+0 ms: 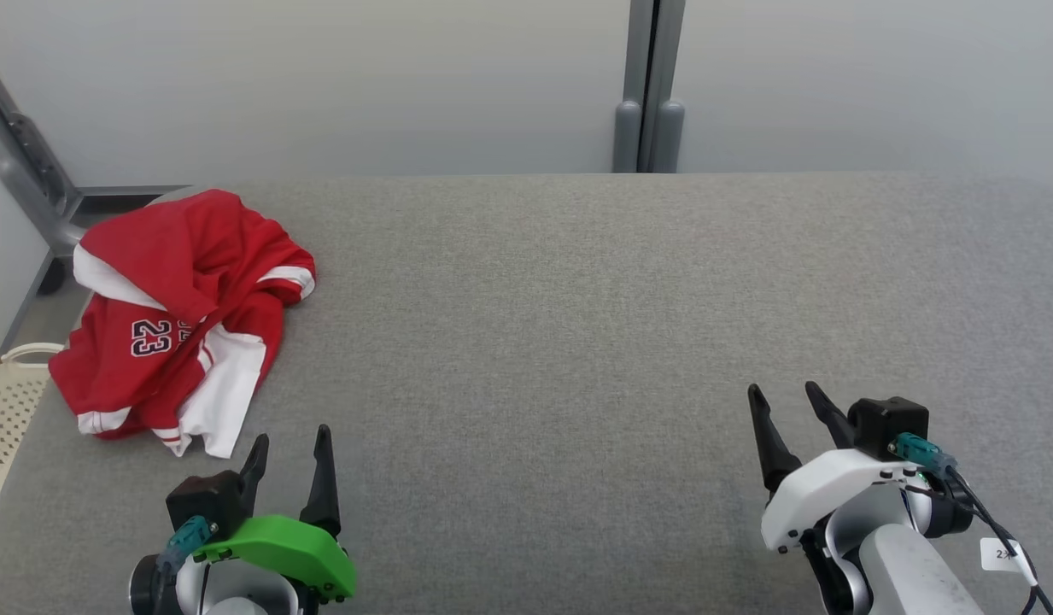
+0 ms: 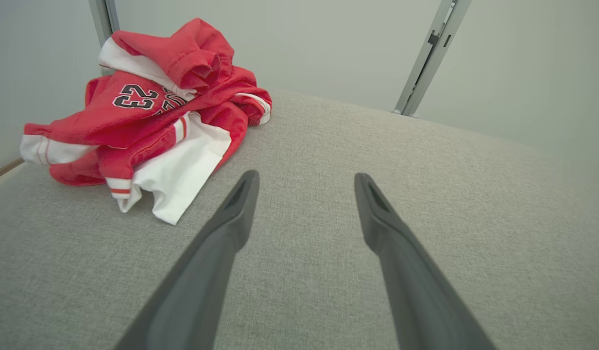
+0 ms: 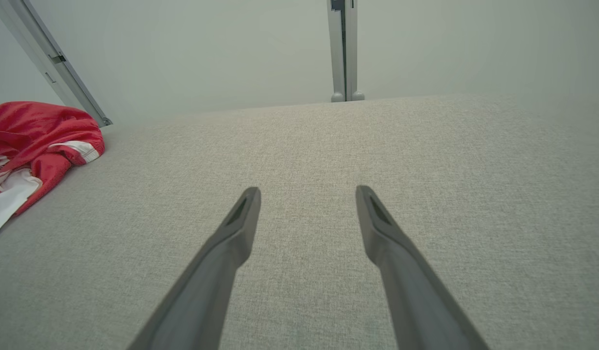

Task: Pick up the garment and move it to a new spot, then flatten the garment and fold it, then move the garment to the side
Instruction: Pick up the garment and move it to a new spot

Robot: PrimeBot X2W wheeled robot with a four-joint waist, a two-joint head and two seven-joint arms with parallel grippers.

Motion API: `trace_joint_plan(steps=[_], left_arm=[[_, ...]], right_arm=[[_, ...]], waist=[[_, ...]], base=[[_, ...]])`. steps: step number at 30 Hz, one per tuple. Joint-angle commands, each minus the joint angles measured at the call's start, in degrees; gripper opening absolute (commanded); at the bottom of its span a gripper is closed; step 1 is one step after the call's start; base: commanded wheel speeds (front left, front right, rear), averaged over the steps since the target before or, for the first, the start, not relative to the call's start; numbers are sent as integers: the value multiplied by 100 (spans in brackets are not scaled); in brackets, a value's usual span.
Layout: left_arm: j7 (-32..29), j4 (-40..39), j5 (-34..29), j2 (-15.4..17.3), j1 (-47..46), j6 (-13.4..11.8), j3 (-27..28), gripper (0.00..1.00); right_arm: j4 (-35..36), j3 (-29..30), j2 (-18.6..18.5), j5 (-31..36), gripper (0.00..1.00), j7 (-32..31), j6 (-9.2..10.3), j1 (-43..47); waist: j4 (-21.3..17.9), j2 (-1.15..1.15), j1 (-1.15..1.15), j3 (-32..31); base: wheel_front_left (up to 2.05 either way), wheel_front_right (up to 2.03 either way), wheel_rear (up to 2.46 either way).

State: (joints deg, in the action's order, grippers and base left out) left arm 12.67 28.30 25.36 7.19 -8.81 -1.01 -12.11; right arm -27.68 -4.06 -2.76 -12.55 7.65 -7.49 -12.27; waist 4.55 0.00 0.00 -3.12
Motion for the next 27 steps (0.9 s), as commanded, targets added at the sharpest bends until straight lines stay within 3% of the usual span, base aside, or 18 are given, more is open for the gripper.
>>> trace_joint_plan(steps=[1,15,27], left_arm=[[-9,10,13,56,-58,-10,-1,100],[-119,-133,47,179,76,-59,-54,100],[-169,-224,95,221,144,-107,-102,100]], right_arm=[[13,-6,-22,-42,100,15,0,30],[-98,-154,-23,-253,100,119,0,40],[-235,-201,-25,-300,100,173,0,-45]], waist=[[218,0,0,-16],[1114,0,0,-9],[1333,0,0,-34]], base=[[0,0,0],[0,0,0],[0,0,0]])
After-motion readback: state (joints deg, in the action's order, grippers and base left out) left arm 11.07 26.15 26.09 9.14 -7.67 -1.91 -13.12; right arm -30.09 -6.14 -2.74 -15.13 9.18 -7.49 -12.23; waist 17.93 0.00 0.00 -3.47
